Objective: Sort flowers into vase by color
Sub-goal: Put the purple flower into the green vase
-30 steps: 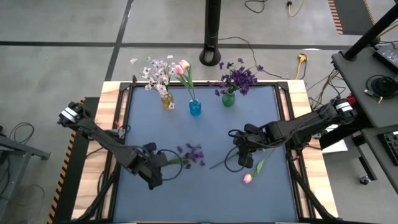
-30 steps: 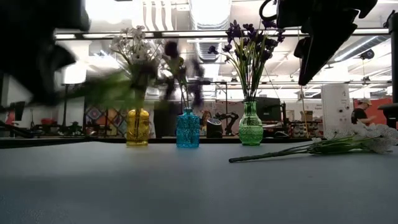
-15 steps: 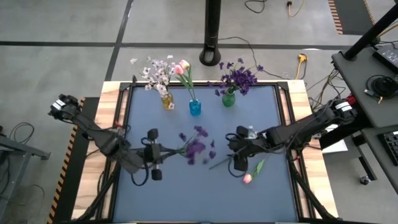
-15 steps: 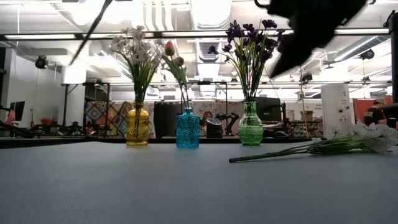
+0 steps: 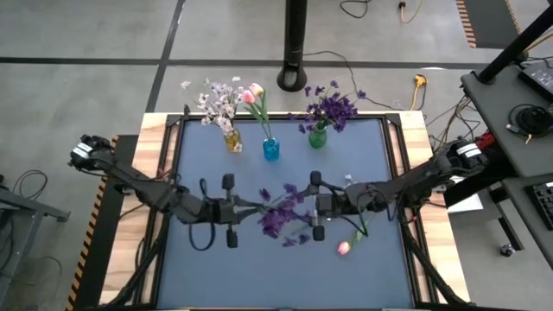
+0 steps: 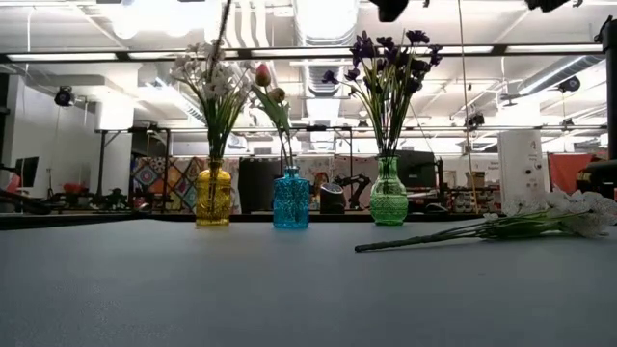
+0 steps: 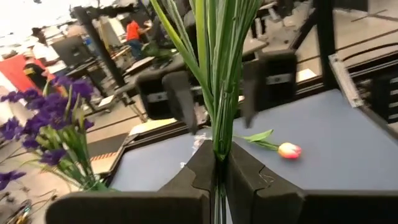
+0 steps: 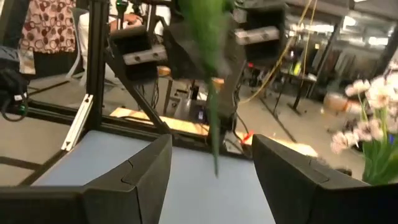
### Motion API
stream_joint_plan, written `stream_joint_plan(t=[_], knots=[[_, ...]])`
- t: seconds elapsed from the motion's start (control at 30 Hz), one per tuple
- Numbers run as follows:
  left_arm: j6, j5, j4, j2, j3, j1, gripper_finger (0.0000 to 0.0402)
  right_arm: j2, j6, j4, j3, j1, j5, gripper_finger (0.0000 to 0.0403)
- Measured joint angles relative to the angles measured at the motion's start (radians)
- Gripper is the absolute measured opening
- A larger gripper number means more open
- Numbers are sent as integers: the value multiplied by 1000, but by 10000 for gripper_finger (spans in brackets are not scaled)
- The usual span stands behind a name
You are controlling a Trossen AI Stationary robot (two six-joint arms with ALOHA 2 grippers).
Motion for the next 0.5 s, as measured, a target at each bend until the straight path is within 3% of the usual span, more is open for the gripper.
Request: stream_joint_plan(t=[0.27, 0.4, 0.5], knots=[[10, 20, 180, 21, -86, 51, 3, 111, -20, 189, 31, -4, 8, 215], [12, 21, 183, 9, -98, 51, 3, 124, -22, 198, 66, -12, 80, 215], [12, 21, 187, 3, -98, 51, 3, 124, -26, 198, 88, -24, 78, 215]])
